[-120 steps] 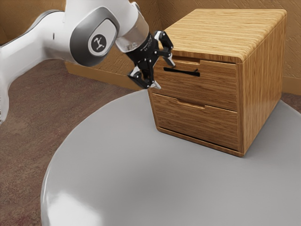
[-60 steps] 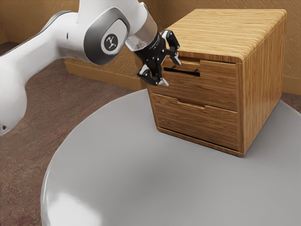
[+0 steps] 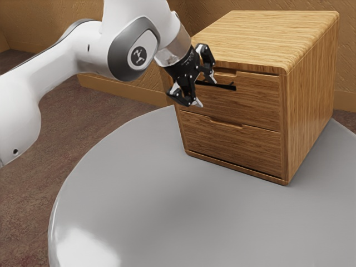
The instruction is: Pull the drawer handle with one arm to open the drawer
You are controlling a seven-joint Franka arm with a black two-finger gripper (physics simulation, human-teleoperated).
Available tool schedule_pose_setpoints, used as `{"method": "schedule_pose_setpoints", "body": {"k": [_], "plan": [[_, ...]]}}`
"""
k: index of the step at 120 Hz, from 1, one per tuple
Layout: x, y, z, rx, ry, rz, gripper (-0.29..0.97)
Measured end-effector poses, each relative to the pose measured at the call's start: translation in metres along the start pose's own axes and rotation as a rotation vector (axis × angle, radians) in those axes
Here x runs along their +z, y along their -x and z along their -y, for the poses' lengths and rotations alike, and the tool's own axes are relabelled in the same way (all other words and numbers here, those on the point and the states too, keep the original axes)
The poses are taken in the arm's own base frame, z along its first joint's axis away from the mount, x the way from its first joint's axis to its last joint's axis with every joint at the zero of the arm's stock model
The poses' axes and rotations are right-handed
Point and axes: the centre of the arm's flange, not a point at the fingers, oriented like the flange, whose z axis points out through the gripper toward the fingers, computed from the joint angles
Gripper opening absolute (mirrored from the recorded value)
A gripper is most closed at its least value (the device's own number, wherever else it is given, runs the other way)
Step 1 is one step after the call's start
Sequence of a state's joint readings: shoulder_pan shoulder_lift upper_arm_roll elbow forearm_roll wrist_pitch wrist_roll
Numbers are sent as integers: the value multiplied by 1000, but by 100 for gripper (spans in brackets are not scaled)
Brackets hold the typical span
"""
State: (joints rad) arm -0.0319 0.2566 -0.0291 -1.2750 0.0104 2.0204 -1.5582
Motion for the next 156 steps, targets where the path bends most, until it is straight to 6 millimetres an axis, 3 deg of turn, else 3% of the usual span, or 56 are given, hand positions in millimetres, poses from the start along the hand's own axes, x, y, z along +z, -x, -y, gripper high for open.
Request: {"method": "schedule_pose_setpoints", "body": {"k": [32,52,156], "plan": [[-9,3,1,1,5,1,7],[-13,2,2,-1,6,-1,-4],[-51,11,61,-2,-33,8,-11]]}}
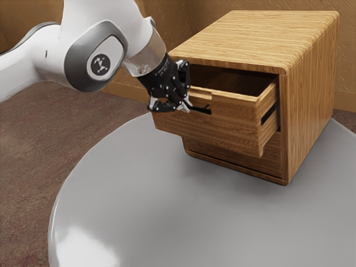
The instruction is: Pull the drawer handle with one arm to open the drawer
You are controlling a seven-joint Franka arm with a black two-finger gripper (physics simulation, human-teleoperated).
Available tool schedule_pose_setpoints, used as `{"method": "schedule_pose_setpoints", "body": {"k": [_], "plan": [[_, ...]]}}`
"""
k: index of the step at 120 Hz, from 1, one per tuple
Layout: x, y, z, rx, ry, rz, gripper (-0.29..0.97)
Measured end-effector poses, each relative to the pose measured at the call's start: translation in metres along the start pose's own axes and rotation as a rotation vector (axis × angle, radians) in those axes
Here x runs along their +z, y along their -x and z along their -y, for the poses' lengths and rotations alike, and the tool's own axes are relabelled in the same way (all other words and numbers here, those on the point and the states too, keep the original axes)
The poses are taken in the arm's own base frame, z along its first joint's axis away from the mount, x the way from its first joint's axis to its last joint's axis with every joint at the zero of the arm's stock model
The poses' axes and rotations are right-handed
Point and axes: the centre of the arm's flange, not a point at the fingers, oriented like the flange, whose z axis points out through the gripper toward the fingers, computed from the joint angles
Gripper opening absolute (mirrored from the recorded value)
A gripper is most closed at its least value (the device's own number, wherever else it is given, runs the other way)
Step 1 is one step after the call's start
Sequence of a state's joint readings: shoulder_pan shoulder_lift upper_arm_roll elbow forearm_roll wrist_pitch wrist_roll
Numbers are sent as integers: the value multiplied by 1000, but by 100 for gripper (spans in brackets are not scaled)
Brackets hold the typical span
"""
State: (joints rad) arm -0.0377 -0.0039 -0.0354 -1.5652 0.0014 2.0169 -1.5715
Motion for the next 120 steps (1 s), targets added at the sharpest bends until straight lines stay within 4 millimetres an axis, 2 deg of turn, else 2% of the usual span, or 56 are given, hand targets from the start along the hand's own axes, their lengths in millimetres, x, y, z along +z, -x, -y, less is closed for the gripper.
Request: {"method": "schedule_pose_setpoints", "body": {"k": [65,120], "plan": [[-16,3,29,-10,-35,8,-11],[-34,7,64,-12,-46,12,-11]]}}
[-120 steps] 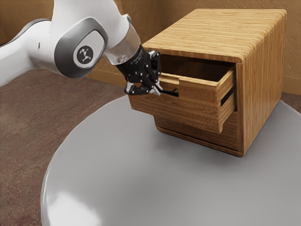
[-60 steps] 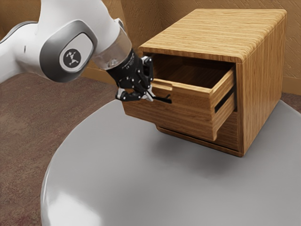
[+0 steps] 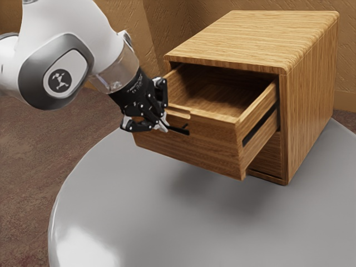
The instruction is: Pull the drawer handle with one arm to open the drawer
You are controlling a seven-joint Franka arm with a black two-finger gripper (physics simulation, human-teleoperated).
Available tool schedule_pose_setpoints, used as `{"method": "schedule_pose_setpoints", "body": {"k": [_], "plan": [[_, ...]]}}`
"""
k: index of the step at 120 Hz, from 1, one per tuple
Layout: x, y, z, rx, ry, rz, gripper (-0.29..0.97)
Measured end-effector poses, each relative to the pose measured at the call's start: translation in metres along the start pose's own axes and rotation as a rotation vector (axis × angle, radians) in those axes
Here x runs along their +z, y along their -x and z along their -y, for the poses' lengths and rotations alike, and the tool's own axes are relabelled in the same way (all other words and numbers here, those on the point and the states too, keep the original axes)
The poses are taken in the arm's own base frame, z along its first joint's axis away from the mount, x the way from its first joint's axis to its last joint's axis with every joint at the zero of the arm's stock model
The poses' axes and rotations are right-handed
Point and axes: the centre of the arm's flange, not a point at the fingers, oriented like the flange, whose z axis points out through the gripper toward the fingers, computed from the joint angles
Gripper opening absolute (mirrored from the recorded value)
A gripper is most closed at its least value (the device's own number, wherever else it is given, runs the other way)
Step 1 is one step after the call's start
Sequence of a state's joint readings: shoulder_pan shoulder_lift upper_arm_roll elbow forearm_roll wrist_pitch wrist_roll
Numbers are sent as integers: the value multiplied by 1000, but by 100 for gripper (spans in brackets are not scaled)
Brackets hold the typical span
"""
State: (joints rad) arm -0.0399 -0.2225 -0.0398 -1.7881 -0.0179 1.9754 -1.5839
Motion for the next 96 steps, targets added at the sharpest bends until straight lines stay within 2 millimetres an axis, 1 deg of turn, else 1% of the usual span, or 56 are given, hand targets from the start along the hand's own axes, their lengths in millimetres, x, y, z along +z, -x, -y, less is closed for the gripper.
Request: {"method": "schedule_pose_setpoints", "body": {"k": [17,81,96], "plan": [[-2,0,5,0,0,0,-11],[-15,1,33,-2,4,-2,-11],[-14,1,38,-2,0,-2,-11]]}}
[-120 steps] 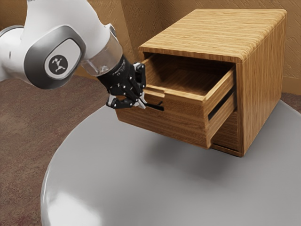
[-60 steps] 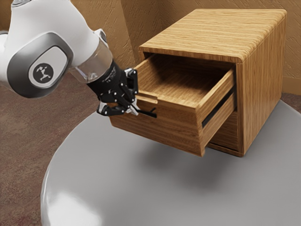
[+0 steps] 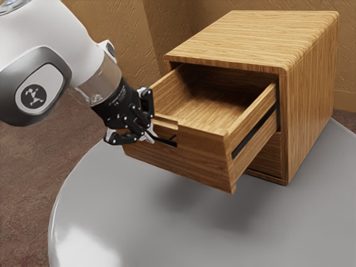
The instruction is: Pull the drawer handle with one arm to open the drawer
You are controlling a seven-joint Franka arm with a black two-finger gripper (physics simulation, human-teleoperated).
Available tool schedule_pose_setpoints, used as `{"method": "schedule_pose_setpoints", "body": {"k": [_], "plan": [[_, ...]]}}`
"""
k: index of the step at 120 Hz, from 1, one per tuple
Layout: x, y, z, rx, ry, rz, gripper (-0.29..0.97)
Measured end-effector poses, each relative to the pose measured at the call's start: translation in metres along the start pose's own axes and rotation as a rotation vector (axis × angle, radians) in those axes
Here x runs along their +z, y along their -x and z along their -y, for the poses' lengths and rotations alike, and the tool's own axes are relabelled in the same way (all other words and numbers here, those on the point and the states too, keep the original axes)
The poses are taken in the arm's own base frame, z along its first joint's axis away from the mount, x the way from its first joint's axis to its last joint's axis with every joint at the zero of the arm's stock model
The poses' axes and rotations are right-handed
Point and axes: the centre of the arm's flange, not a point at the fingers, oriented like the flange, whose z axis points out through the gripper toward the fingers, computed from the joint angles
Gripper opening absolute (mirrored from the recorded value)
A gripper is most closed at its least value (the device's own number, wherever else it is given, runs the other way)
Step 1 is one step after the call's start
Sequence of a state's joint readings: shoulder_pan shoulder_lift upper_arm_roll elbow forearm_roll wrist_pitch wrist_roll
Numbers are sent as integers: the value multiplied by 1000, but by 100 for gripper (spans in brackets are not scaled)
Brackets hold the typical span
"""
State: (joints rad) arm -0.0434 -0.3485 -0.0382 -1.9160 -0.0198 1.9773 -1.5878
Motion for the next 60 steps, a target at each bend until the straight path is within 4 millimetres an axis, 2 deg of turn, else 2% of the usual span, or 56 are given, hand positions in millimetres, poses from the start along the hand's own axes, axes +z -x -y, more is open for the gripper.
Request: {"method": "schedule_pose_setpoints", "body": {"k": [36,60], "plan": [[-3,1,13,0,-3,1,-11],[-3,2,15,-2,-3,3,-11]]}}
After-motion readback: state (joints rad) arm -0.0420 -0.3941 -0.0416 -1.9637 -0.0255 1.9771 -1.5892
